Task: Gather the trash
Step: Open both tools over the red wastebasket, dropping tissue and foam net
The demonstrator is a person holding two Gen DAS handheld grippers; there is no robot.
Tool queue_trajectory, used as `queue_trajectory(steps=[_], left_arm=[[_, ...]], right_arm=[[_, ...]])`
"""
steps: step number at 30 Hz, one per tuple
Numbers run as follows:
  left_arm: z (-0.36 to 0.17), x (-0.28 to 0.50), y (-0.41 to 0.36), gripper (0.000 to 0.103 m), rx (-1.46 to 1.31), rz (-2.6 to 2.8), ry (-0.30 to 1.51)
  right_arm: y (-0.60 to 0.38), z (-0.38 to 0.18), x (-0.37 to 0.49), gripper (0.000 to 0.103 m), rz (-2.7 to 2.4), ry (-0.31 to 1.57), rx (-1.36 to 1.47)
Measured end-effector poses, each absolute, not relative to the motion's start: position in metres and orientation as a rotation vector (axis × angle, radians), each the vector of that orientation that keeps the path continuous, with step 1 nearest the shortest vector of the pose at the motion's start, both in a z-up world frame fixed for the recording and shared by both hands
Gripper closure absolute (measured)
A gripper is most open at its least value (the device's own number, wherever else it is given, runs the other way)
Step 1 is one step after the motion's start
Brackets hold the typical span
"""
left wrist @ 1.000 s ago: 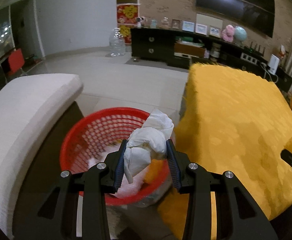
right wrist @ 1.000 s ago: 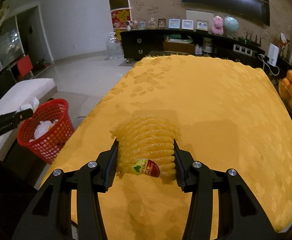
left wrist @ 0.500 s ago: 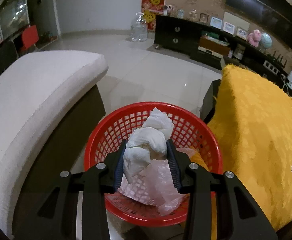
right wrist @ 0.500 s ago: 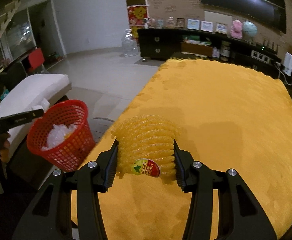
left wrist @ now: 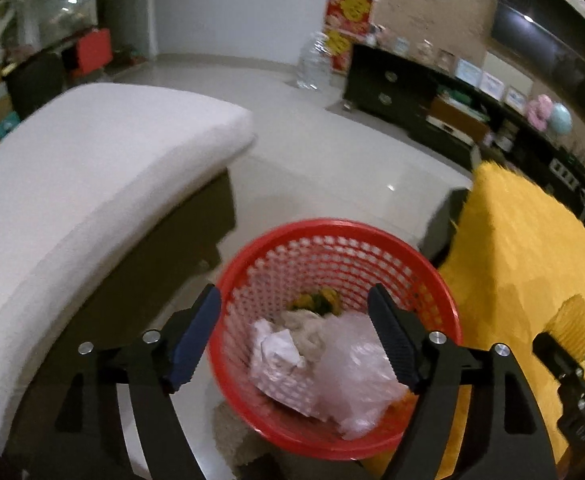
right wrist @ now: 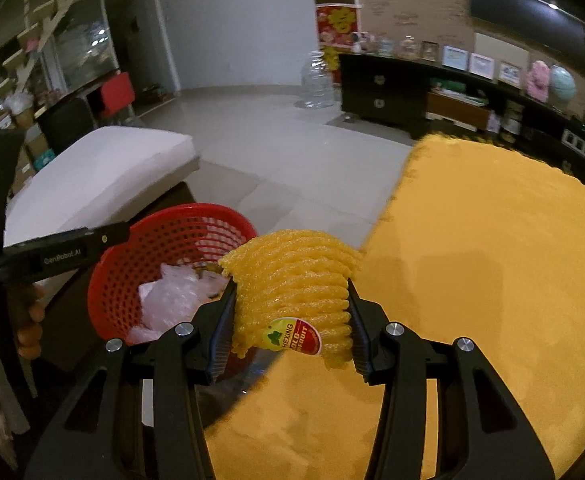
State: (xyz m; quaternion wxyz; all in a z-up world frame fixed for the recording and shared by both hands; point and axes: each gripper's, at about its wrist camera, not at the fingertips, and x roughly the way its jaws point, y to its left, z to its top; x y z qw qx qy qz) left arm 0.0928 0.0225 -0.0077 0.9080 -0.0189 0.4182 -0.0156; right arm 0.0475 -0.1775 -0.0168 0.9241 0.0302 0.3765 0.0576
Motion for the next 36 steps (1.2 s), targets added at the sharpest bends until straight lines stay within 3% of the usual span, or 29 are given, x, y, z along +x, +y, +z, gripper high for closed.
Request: queue_trajectory(steps=[6,12,19,28,31,36], left_arm=[[0.008,0.087,0.034,0.028,-0.024,0.064,0.775],[0.017,0.086,0.050,0.028,-0.058,0.090,0.747],[0.025,0.083,0.063,0.028,-0.113,0.097,0.716],[0.024,0.080,0.062,0.028,-0.109,0.081,0.706],[0.024,0.079,0.060,0.028,-0.103,0.080,0.704],[0.025,0.080,0.059,0.026,-0.102,0.086,0.702]], right_arm=[[-0.147,-0.027,0.077,0.056,0.186,0.814,0.047],[-0.118,-0.031,0.103,0.049,0.255,0.841,0.040],[-0.099,-0.026,0.107,0.023,0.308,0.823,0.062],[-0.099,-0.027,0.099,0.023,0.309,0.822,0.057],[-0.102,-0.025,0.095,0.013,0.291,0.805,0.062],[-0.101,-0.024,0.092,0.013,0.287,0.796,0.053]])
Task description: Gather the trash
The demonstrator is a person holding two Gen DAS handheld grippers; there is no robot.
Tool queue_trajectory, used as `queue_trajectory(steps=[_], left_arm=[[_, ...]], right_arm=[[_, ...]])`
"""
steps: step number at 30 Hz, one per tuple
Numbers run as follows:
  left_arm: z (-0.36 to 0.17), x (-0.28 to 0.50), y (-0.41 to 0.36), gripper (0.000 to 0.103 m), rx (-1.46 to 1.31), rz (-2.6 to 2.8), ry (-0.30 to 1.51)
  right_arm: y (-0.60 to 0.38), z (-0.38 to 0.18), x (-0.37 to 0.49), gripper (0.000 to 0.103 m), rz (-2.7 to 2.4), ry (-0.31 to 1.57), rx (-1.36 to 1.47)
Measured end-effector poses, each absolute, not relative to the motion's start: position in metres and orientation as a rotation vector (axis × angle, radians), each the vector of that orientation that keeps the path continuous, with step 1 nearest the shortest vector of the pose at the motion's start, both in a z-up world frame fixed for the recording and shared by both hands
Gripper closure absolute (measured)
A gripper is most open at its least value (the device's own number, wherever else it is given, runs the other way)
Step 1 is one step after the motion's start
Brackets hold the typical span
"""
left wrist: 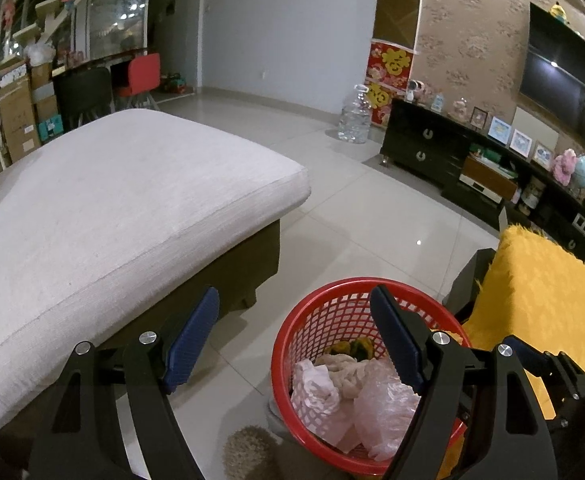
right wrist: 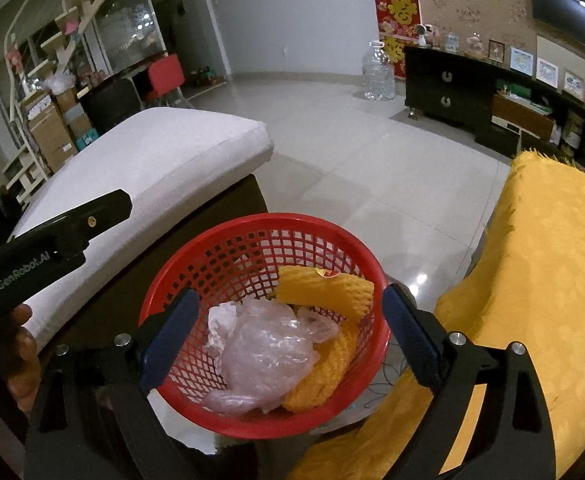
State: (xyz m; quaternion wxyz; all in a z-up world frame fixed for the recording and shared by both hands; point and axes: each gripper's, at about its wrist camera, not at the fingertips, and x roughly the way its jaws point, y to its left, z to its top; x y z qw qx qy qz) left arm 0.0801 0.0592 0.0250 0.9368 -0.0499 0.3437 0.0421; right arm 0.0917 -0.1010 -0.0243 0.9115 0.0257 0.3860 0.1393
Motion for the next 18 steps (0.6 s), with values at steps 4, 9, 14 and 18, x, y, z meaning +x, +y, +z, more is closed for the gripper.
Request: queue_trajectory(steps=[4,9,14,18], left_arm=[[0.024,0.080,0.057,0.025,-0.091,0.091,0.699],[0.024,0.077,0.053,0.021,-0.065,0.091,0.687],[0.024,0.075,0.048,0.018,-0.056,0.082,0.680],[0.023,0.071,0.041,0.013,-0.029,0.071,0.668]], right_arm=[[-0.099,-0.027,0.089,0.013,0.278,0.795,0.040],[-0.105,-0.033,0.085,0.013,0.262,0.800,0.058],[-0.114,-0.036,0.080,0.011,0.247,0.815,0.078],[-0.125,-0.035,0.075,0.007,0.240,0.807,0.113]])
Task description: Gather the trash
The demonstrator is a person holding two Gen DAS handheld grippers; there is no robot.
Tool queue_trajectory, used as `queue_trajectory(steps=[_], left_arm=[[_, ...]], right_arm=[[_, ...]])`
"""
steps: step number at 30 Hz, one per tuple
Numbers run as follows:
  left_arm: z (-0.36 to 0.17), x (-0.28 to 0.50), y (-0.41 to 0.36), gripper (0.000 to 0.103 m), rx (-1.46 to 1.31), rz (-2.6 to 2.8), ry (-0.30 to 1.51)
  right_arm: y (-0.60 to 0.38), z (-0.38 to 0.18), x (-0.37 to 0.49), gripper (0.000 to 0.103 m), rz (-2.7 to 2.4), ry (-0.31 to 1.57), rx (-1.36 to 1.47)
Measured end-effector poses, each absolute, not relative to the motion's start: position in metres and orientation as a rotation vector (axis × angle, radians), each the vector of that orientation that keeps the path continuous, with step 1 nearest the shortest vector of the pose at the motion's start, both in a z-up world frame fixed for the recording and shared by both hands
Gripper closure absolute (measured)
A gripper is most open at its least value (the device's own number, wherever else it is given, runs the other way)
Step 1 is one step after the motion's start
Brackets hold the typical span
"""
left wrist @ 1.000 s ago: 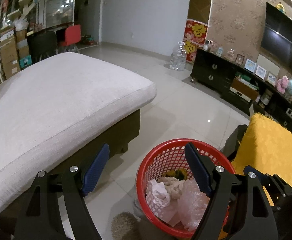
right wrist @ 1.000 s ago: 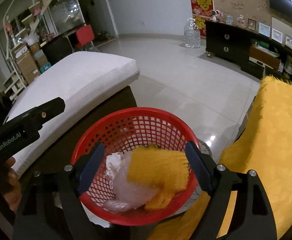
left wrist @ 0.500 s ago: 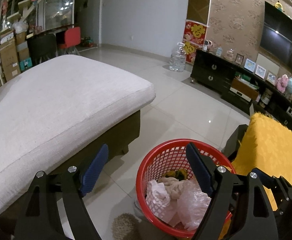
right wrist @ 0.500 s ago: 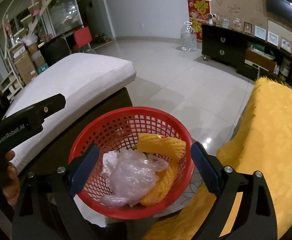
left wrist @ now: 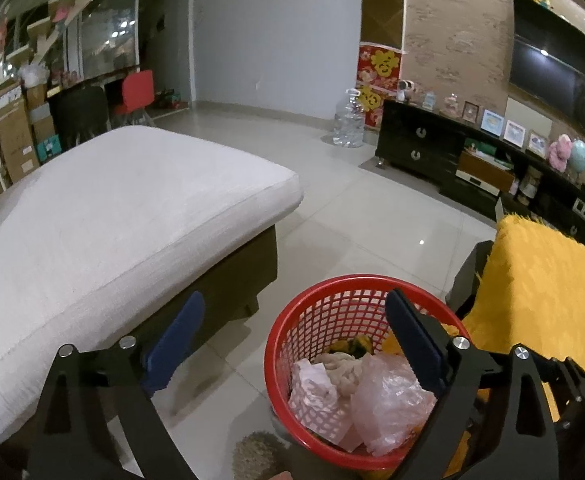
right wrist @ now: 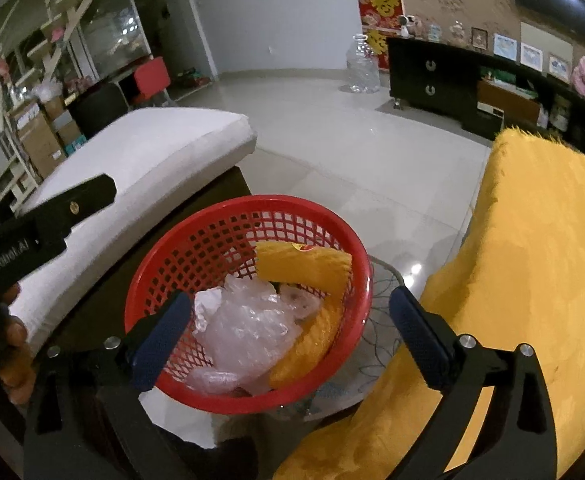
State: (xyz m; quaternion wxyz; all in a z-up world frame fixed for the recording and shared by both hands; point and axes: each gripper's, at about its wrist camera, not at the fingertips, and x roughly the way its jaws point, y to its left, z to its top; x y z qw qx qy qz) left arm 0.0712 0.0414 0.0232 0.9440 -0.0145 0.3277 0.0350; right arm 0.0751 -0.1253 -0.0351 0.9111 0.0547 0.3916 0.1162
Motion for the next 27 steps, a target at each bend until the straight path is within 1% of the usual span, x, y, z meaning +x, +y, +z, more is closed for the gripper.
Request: queue_trajectory(steps=[6,16,27], left_arm=[[0.021,0.066,0.034,0.011,-0.018,0.042,0.663],[0.022,0.050,0.026,0.010,-0.033,-0.009,0.648],[0.021,0.024,0.012,0.010,0.015,0.008,0.657]], right_arm=[[-0.137,-0.034,0.068,0.007,0.211,0.792,0.114],[-0.151,-0.026,0.041,0.007,0.124,0.754,0.058],[-0.171,-0.017,0.004,0.007,0.035,0.712,0.066]])
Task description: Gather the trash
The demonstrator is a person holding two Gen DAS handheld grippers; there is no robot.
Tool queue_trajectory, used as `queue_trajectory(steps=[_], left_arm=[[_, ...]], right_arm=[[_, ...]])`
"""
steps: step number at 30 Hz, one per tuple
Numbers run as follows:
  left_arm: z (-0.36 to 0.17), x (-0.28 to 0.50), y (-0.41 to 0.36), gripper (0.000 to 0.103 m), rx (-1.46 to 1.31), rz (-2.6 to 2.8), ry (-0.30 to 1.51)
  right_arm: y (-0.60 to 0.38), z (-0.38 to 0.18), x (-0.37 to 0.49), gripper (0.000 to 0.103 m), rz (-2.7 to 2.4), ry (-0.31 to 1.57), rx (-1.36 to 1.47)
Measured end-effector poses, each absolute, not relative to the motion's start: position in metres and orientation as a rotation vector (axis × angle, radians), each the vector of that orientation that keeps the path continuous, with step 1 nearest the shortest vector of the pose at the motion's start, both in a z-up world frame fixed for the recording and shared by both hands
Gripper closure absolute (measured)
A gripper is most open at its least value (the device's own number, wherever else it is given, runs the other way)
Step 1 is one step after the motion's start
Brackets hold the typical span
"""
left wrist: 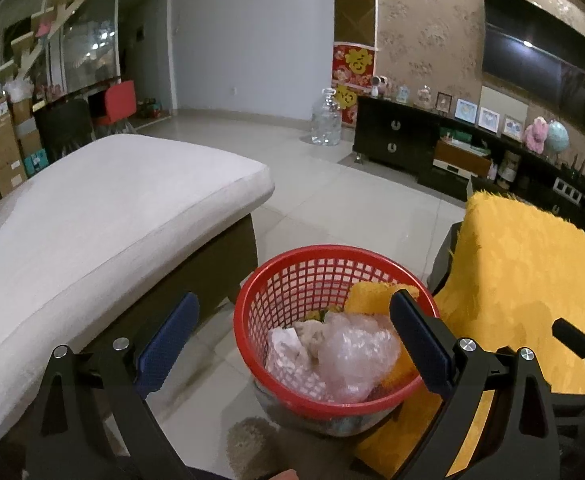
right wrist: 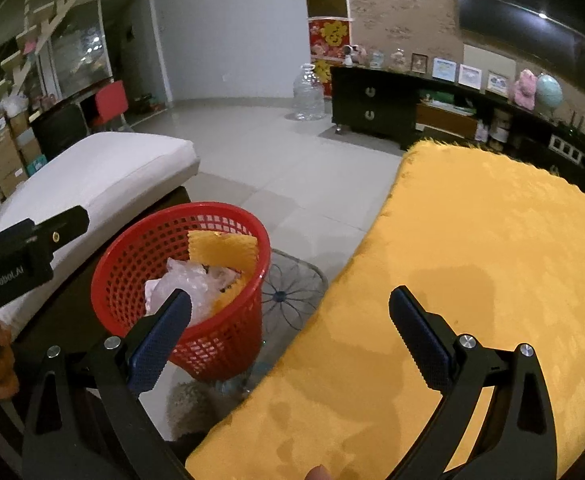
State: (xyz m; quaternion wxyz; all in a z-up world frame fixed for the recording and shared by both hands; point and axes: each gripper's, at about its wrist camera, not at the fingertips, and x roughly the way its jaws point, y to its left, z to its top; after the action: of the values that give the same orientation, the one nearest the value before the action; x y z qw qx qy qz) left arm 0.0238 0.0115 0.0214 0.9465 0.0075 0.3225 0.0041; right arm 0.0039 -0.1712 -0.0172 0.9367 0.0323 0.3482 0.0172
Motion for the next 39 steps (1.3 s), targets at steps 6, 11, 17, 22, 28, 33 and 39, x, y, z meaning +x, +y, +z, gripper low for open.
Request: queue_trajectory(steps=[6,11,17,22,28,33,39], left_arm=[[0.020,0.005,0.012,0.010,0.019,0.003,0.707],[0.025,-0.017,0.025,0.010,-0.050,0.023,0.697],[0.044,-0.046,0.034,0.010,-0.068,0.001,0.653],[0.059,-0.070,0.024,0.010,-0.008,-0.014,0.600],[0.069,-0.088,0.010,0.010,0.054,-0.012,0.553],[0.068,-0.091,0.004,0.010,0.070,-0.021,0.560],[0.067,-0.092,0.001,0.010,0.078,-0.017,0.571]], right_arm=[[-0.175,-0.013,-0.018,0.007,0.064,0.704,0.115],[-0.169,0.000,-0.035,0.007,0.066,0.664,0.103],[-0.163,0.025,-0.058,0.007,0.092,0.601,0.120],[-0.161,0.042,-0.077,0.007,0.104,0.566,0.123],[-0.166,0.052,-0.091,0.007,0.077,0.536,0.106],[-0.172,0.053,-0.097,0.007,0.073,0.529,0.119],[-0.174,0.050,-0.097,0.007,0.074,0.543,0.132]])
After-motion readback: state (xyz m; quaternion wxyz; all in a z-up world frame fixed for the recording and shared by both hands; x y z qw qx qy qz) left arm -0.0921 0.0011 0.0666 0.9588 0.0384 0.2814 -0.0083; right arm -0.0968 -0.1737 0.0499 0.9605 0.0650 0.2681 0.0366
